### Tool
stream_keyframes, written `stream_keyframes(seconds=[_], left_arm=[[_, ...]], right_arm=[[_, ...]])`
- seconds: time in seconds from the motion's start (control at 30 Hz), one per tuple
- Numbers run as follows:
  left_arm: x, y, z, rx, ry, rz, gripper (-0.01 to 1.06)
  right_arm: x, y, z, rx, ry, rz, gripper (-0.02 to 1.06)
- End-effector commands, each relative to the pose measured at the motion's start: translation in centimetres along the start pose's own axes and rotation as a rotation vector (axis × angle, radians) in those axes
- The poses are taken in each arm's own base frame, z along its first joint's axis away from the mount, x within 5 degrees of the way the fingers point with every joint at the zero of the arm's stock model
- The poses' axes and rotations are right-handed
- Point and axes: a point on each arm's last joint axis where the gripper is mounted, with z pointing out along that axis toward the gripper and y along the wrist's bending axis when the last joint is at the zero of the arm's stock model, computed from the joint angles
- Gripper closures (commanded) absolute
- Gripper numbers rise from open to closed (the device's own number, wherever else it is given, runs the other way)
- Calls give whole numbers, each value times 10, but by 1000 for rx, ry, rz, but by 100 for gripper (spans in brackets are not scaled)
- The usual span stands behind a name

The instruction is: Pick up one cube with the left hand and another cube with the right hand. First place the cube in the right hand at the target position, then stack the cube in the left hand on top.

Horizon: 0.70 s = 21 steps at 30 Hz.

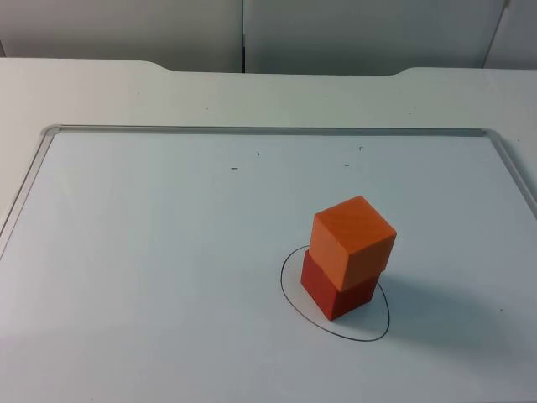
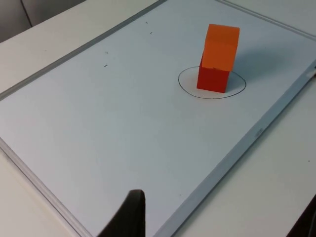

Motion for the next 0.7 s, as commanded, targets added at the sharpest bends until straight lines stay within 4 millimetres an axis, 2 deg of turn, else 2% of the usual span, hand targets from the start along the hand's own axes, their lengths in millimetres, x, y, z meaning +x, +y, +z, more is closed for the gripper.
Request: stream_keyframes(seconds=[0.0, 0.17, 0.37, 0.57, 0.67], left_arm=[[-1, 2, -1, -20, -21, 6, 0], [-1, 2, -1, -20, -21, 24, 0], [-1, 1, -1, -16, -21, 23, 0], [-1, 2, -1, -21, -21, 24, 0], [-1, 2, -1, -22, -21, 25, 0]], right_arm=[[2, 5, 2, -57, 0, 11, 22], [17, 10, 14, -95, -19, 27, 22], [18, 7, 15, -64, -19, 39, 22], [32, 1, 22, 13, 97, 78, 22], [32, -2, 21, 39, 96, 100, 22]])
